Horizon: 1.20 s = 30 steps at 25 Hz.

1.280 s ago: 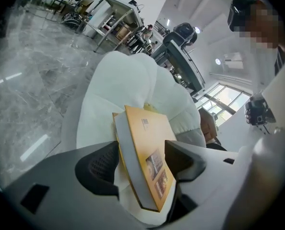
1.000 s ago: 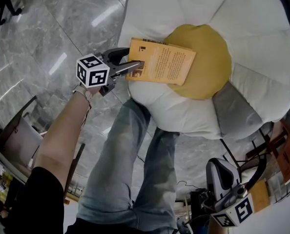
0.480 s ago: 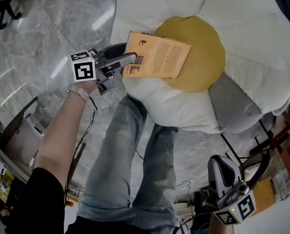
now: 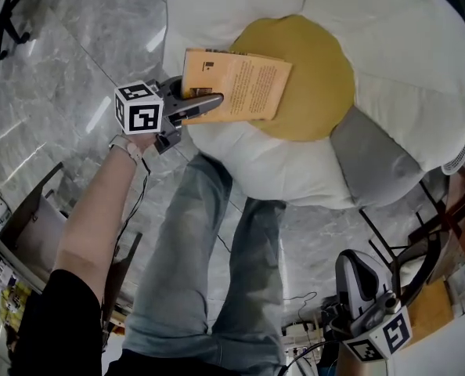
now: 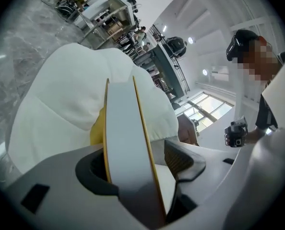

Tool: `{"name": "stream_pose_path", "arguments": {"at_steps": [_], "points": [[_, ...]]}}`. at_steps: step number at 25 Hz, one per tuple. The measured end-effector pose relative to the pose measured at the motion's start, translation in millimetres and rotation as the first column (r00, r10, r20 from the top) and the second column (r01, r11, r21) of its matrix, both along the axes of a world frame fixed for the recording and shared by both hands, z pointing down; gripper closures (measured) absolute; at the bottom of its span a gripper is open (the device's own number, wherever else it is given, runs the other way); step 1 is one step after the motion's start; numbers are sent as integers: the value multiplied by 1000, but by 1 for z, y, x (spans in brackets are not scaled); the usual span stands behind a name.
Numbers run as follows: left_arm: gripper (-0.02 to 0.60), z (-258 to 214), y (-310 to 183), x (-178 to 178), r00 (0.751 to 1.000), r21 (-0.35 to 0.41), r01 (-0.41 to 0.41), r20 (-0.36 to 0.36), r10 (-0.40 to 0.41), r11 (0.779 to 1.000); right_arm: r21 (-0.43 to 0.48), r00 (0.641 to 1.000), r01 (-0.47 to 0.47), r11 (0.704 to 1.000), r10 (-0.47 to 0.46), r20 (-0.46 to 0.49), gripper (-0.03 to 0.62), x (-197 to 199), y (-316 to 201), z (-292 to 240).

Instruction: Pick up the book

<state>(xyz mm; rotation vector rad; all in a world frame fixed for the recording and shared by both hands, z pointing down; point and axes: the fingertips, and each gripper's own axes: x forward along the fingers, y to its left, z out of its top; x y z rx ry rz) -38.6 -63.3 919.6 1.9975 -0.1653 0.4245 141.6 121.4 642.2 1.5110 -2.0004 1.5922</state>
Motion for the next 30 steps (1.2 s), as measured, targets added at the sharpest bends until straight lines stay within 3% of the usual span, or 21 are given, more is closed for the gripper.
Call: {"name": "stream_pose_path", "arguments": {"at_steps": [6,9,10,11,22,30], "points": [[278,19,7,6,992,15,-91,92,90,996,-13,1000,-21,1000,21,2,568,3,12,8],[284,25,6,4,988,22,-94,123,91,995,-11,1000,-29,1000,29,12,567,-2,10,8],[316,26,4,3,988,27,-88,132,83,996,-11,999,-31,999,31,13,568,-3,9,9],[396,27,2,2,987,32,-81,139,76,996,-11,999,-32,999,32,14,568,-4,7,9],[410,31,1,3,985,11,-68,160,65,998,-11,998,-57,998,58,26,568,-11,-7,10],[420,13,14,20,987,16,-60,150,57,998,-13,1000,-13,1000,13,11,568,3,1,4]]}}
